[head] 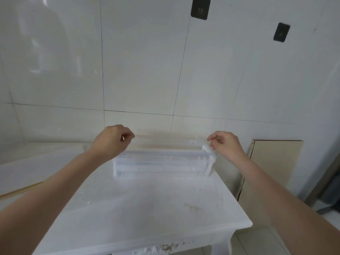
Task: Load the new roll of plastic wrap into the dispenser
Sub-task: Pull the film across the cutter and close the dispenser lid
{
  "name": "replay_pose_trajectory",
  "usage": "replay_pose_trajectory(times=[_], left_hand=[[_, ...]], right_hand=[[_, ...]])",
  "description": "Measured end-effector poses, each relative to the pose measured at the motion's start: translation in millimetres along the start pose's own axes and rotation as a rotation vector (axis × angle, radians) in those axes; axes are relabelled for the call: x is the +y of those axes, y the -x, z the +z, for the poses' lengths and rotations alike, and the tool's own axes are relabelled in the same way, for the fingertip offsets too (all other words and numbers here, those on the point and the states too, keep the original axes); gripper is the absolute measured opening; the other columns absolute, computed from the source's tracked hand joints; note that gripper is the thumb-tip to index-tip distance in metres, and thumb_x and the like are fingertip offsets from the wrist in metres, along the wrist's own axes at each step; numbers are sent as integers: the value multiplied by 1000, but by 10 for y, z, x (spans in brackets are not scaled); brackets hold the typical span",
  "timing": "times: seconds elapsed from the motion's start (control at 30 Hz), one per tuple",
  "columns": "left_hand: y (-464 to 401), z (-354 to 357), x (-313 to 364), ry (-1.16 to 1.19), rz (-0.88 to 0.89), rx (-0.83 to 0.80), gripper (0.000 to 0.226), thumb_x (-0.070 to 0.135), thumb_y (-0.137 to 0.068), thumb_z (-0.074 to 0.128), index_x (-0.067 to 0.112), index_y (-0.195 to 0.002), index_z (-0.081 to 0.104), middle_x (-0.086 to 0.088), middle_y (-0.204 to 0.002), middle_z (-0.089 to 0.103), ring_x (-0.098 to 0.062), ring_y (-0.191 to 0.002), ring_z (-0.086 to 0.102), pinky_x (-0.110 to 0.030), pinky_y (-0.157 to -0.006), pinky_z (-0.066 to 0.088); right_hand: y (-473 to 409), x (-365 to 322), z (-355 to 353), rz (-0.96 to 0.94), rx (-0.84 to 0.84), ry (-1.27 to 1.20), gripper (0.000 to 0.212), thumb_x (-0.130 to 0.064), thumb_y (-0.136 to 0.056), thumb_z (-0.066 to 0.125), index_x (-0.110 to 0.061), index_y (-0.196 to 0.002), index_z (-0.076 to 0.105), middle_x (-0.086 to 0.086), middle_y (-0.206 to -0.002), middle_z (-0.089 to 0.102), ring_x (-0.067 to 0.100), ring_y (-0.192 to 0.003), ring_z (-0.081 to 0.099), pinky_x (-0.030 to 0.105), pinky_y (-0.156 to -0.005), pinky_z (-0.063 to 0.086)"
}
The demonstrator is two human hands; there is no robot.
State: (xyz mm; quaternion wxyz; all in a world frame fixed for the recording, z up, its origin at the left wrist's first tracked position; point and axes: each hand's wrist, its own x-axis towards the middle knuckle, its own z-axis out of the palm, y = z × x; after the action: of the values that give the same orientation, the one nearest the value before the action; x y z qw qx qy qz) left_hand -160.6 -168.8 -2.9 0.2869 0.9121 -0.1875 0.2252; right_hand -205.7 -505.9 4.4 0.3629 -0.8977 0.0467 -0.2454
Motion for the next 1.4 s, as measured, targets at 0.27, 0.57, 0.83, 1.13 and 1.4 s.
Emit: replay_pose_trajectory(times=[0.27,0.57,0.83,1.13,1.4], left_hand=[[-539,202,-140,-135,-359,-230,25,23,-97,37,11,-77,46,-6,-79,49,-25,-83,44,-31,-74,39],[-804,438,-371,-26,-607,-247,37,23,-94,37,7,-62,36,-8,-68,42,-24,-64,42,-27,-60,33],[-846,562,-408,274,-763,-138,32,22,-93,42,5,-67,36,-5,-68,33,-17,-57,30,-24,-52,23],[-708,433,-408,590,-711,56,44,36,-97,28,4,-103,57,-10,-109,59,-26,-100,53,-32,-84,33],[-436,264,-411,726,-616,13,48,54,-93,23,14,-79,46,-3,-89,52,-20,-91,49,-32,-86,31]], right_hand=[[-533,0,354,124,-108,196,29,-23,-96,46,-8,-112,64,9,-120,64,23,-105,57,20,-78,34],[-902,130,653,321,-129,267,38,-26,-96,39,-9,-61,38,7,-63,41,29,-77,45,29,-54,31],[-1042,120,663,463,-58,55,27,-21,-92,42,-7,-69,38,6,-64,38,22,-58,37,26,-50,25],[-976,81,464,521,93,-276,57,-56,-94,28,-7,-80,54,8,-77,50,27,-83,50,34,-77,38],[-639,128,250,493,117,-505,64,-63,-91,36,-5,-102,61,9,-96,61,25,-89,61,35,-102,40]])
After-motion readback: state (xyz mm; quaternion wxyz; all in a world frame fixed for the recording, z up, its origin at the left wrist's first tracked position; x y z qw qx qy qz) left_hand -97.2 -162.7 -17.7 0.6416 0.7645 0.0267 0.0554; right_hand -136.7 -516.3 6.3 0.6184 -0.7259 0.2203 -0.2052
